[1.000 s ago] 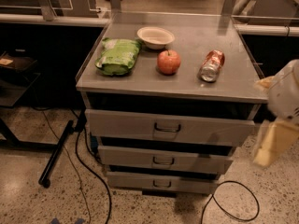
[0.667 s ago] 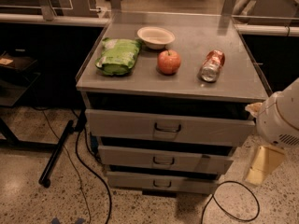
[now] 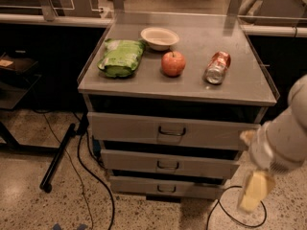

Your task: Open bottom drawer

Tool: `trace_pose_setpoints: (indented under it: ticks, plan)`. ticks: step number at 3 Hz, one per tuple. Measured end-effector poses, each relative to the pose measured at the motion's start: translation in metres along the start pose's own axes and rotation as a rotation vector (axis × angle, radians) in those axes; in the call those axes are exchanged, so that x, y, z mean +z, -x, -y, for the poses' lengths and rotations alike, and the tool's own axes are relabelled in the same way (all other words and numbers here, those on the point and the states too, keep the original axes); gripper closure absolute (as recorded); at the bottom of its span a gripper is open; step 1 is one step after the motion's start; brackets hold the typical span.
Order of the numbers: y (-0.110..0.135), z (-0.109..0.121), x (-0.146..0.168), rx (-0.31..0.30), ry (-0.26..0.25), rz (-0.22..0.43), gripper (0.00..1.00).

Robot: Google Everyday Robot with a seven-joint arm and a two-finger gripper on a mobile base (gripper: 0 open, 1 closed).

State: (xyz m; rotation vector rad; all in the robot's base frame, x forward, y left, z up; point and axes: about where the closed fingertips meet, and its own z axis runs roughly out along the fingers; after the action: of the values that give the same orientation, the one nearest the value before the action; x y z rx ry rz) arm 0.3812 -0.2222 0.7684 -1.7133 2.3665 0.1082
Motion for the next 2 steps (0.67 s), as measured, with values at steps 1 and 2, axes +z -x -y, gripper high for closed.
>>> trace_pose_setpoints:
  ticks: [1,2]
  plan:
    - [-0.0107,-0.0258,0.0663,0.015,0.076,0.012,0.0]
    - [-0.0107,-0.0258,0.0663,0.015,0.076,0.012,0.0]
